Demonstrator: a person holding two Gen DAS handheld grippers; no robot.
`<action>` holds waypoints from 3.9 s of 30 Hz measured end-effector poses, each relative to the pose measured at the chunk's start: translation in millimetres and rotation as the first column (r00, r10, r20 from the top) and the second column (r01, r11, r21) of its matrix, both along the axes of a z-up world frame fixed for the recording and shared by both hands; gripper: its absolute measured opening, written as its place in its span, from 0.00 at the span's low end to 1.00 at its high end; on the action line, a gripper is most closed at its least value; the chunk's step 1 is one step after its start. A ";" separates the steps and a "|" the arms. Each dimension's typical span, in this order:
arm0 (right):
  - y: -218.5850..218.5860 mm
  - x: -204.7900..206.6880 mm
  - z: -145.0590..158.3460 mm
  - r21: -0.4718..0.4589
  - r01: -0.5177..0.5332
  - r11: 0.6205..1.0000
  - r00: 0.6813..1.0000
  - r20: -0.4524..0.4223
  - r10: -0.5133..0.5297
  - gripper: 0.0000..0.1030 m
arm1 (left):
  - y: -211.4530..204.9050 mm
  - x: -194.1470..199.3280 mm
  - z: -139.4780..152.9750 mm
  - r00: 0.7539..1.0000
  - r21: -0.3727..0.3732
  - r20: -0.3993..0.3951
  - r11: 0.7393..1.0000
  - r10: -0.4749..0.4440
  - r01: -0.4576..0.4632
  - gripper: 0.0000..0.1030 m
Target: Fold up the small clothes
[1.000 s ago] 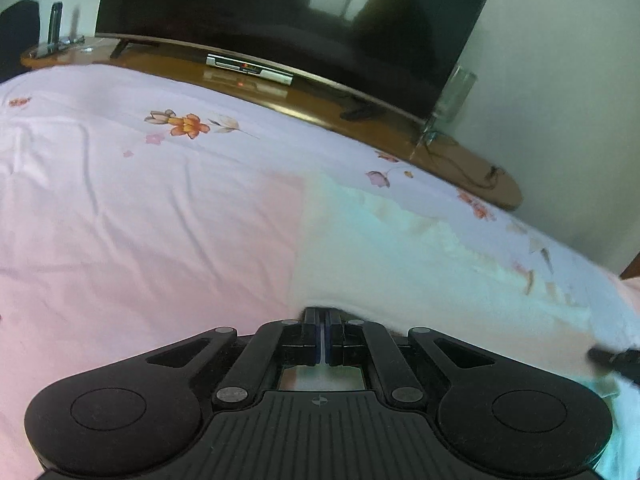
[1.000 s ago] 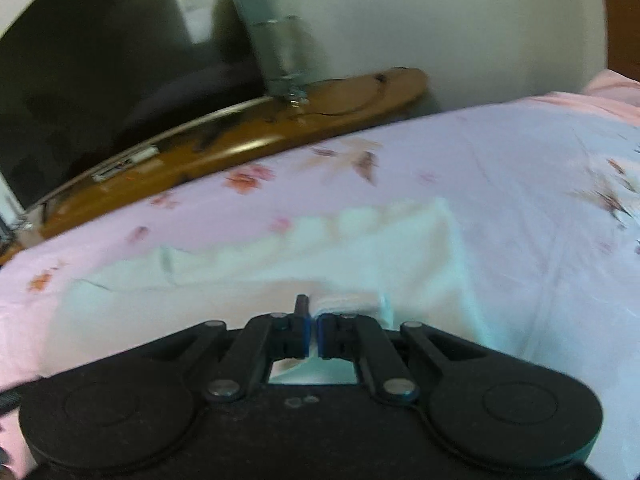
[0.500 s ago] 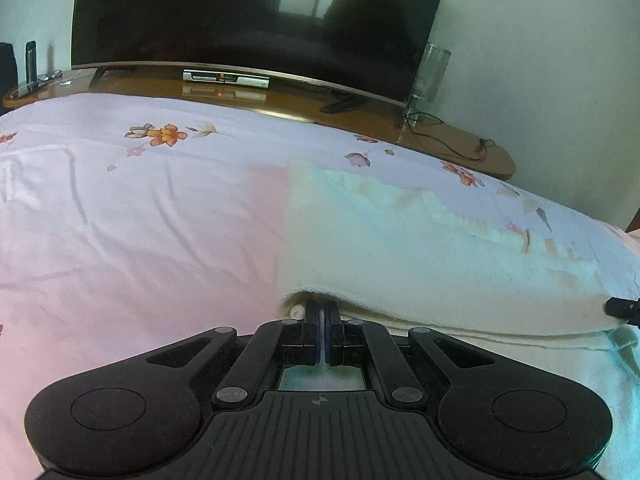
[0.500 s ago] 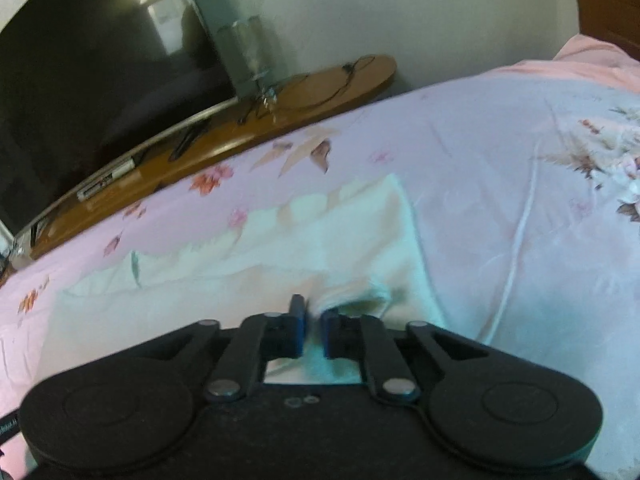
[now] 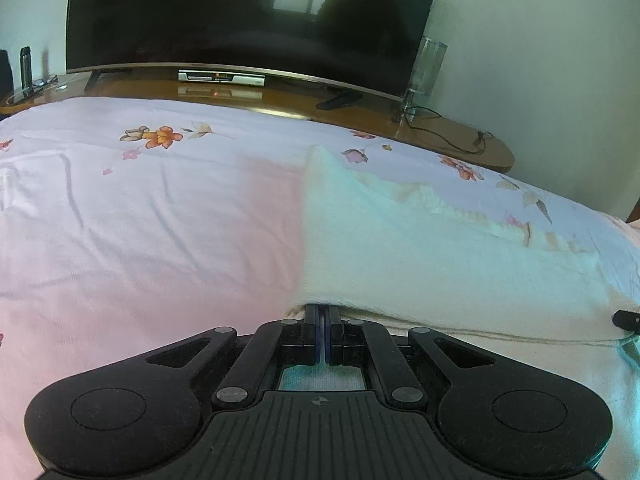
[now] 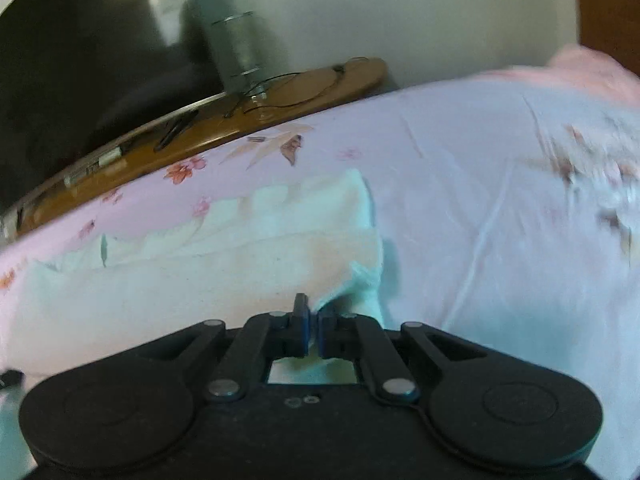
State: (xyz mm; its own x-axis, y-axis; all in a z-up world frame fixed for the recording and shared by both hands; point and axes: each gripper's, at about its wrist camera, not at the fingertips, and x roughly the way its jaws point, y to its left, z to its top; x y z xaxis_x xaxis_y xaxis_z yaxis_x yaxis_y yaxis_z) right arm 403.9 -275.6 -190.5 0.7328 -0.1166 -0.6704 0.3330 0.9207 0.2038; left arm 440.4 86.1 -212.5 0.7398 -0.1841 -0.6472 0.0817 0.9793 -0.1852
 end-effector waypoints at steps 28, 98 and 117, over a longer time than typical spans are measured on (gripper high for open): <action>-2.2 3.8 4.9 0.101 -0.012 0.995 1.000 -0.006 0.013 0.23 | -16.4 33.7 19.8 0.991 -0.160 -0.116 0.986 -0.073 0.054 0.03; 40.1 34.8 4.3 -0.104 -0.114 0.988 0.993 -0.034 0.111 0.29 | 1.5 137.9 24.1 0.993 0.023 -0.110 0.999 -0.046 0.049 0.73; 43.2 38.4 7.9 -0.154 -0.126 0.980 0.992 -0.029 0.123 0.30 | 14.0 137.9 1.7 0.994 -0.081 -0.066 0.993 -0.086 0.081 0.09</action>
State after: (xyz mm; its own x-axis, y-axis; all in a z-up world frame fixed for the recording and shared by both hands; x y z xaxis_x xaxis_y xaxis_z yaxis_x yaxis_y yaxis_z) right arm 442.3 -232.4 -182.5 0.7354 -0.1291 -0.6652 0.2162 0.9751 0.0496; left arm 578.2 100.1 -210.9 0.6735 -0.2951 -0.6778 0.1467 0.9520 -0.2687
